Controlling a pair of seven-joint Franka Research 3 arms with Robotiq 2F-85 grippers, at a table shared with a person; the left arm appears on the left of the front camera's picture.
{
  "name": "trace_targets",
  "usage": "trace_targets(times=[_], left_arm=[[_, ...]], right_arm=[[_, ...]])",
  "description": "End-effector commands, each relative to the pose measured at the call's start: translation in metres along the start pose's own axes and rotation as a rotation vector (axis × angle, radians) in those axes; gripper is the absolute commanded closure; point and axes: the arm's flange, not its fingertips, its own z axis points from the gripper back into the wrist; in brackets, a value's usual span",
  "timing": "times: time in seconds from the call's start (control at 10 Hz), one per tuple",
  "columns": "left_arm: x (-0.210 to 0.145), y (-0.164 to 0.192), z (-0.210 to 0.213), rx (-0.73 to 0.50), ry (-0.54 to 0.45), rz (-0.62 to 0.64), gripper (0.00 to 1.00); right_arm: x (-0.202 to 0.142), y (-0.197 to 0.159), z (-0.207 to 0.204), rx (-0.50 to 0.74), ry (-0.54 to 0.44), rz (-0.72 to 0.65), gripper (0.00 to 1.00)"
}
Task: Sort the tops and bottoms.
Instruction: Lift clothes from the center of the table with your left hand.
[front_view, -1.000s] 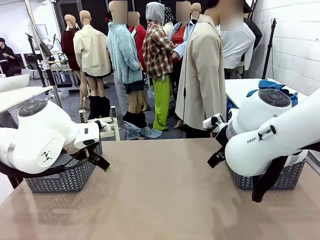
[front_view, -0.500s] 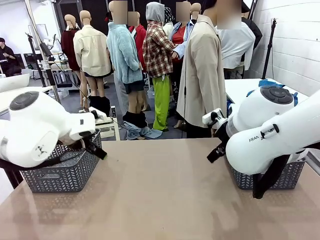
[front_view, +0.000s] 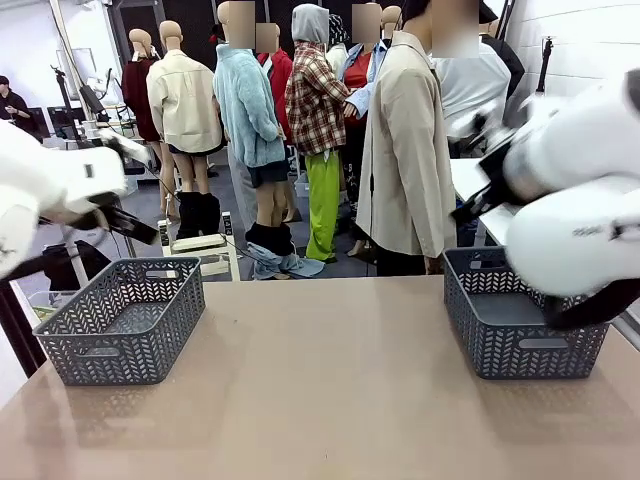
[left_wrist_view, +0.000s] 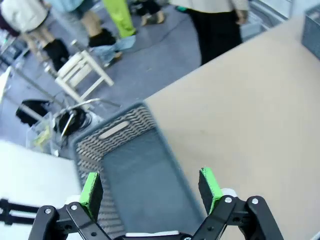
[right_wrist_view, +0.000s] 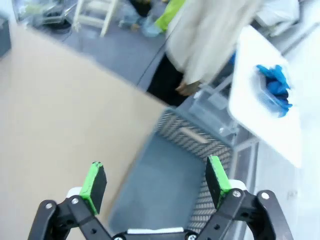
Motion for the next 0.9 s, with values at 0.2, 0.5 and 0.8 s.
trace_targets(times=[0.2, 0.5, 0.8], left_arm=[[-0.099, 0.098, 0.017, 0.063, 0.157, 0.285, 0.00], [-0.183, 0.152, 0.022, 0.087, 0.157, 0.445, 0.00], [-0.217, 0.178, 0.014, 0.054, 0.150, 0.460, 0.00]], right_arm=[[-0.102, -0.086, 0.074, -0.260, -0.005, -0.378, 0.00], [-0.193, -0.158, 0.082, -0.318, 0.017, -0.663, 0.00], [-0.240, -0.181, 0.054, -0.282, 0.064, -0.801, 0.00]])
